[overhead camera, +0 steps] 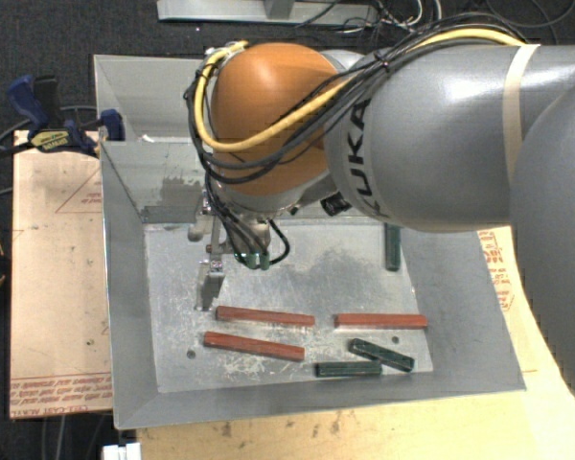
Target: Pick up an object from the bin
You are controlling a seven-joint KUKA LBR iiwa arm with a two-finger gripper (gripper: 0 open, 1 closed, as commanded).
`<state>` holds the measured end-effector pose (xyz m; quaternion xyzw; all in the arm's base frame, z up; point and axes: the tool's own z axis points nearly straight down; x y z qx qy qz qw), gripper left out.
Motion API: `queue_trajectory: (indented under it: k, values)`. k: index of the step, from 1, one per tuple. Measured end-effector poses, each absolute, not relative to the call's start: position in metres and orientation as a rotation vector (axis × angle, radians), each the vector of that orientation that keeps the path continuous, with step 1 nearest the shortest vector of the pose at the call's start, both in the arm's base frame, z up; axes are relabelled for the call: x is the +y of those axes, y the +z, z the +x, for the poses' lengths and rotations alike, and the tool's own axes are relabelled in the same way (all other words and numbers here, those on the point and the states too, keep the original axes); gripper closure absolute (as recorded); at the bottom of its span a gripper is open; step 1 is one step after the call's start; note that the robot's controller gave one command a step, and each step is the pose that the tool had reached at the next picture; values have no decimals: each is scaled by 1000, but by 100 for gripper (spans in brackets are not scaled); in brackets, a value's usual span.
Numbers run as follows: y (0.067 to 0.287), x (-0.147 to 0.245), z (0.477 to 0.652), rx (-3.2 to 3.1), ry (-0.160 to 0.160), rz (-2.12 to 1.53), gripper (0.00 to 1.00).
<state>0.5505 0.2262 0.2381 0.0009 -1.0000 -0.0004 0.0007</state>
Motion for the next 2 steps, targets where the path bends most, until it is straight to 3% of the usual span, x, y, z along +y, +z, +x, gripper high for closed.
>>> queue_trajectory:
  k: [1,2]
  values:
    - [239,226,551,-3142,-2,0,0]
    - [165,189,545,-3146,-4,16,0]
